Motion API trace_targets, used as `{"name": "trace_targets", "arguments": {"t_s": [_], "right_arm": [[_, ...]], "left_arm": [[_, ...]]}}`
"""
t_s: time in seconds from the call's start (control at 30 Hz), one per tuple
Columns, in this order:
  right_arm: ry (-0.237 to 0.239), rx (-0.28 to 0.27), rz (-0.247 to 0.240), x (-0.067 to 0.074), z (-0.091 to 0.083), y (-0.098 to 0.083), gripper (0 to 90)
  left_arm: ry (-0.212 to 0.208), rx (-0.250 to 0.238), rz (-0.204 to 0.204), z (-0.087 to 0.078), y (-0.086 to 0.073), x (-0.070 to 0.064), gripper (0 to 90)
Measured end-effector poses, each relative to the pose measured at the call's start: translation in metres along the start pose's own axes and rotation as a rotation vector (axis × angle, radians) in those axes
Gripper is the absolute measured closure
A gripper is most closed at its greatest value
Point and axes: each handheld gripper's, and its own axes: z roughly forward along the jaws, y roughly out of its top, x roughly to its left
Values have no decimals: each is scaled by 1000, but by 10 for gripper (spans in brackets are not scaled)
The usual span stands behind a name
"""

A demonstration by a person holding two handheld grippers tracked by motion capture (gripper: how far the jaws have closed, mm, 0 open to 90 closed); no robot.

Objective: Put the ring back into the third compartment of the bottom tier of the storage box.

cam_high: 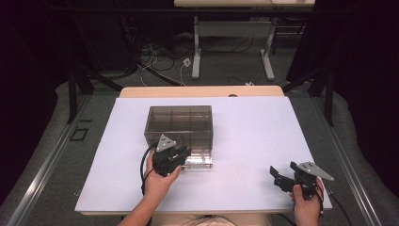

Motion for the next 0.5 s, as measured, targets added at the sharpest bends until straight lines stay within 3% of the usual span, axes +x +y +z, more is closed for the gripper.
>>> {"name": "trace_targets", "arguments": {"t_s": [0.23,0.5], "right_arm": [[1,-1,1,1,0,-1,139],[-3,-1,2,1,1,-1,139]], "left_arm": [[-2,-3,30,8,-2,-1,756],[-6,-5,30,15,-3,-2,756]]}}
